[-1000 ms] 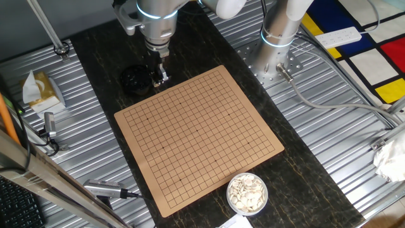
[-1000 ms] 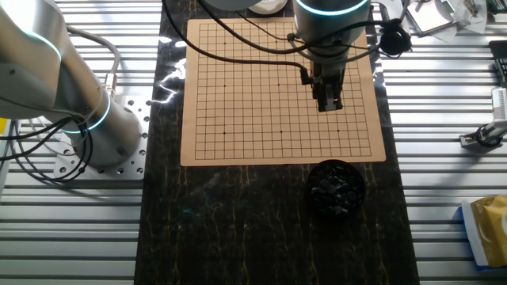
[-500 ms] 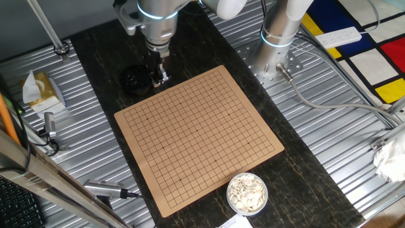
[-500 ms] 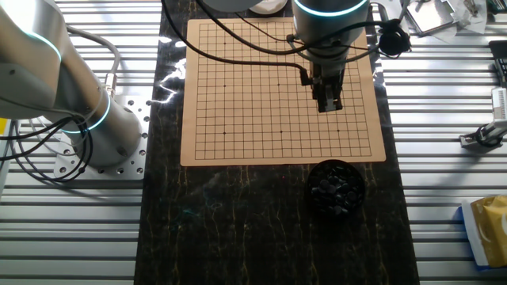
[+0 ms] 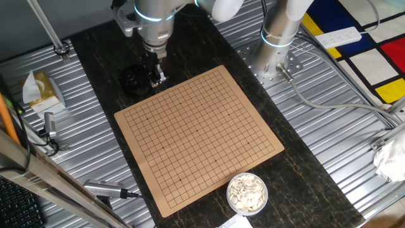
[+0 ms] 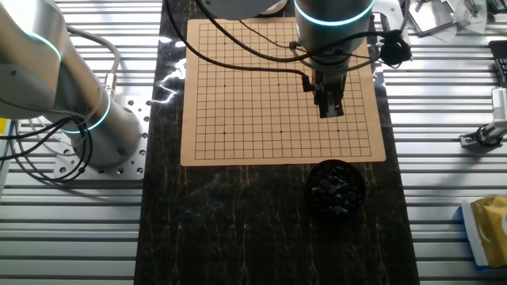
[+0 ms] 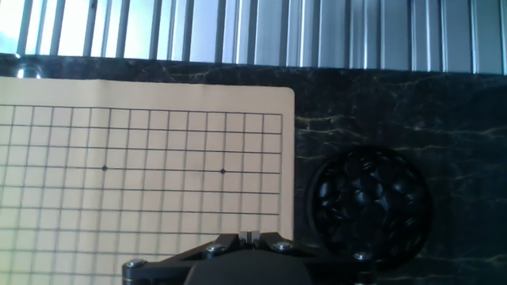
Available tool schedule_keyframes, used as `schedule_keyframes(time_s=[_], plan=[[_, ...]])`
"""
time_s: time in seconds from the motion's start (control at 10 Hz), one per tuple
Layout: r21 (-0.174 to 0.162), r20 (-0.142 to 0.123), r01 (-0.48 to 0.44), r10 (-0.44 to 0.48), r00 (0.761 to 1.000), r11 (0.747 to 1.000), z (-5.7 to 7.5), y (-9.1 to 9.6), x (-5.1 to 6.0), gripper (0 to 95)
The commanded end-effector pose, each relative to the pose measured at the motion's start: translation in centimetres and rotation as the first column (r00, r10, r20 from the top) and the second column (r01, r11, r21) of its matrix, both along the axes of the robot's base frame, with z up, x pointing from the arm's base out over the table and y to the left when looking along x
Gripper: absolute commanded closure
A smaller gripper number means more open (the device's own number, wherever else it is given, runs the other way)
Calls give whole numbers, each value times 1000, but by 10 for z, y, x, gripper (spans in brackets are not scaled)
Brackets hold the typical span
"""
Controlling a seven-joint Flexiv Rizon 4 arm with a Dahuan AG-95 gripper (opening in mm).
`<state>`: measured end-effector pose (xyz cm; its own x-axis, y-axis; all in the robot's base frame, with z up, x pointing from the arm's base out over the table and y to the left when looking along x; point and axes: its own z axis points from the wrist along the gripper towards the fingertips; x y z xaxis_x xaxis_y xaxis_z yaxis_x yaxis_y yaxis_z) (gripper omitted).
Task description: Play the first move as black on the 3-4 point in the upper right corner of the Go board
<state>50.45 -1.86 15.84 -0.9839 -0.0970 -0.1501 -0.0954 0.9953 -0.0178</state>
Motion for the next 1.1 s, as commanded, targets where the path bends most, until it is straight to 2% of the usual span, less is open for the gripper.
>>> schedule_keyframes(time_s=[0.1, 0.3, 0.5, 0.9, 1.1], plan=[[-27, -4, -50, 50, 999, 998, -4, -18, 2, 950], [-29, -3, -94, 94, 996, 995, -18, -39, 7, 950], [-38, -12, -133, 133, 991, 990, -20, -45, 10, 950], [-62, -16, -217, 216, 976, 974, -31, -54, 23, 950], [-80, -12, -241, 241, 970, 967, -32, -60, 24, 950]])
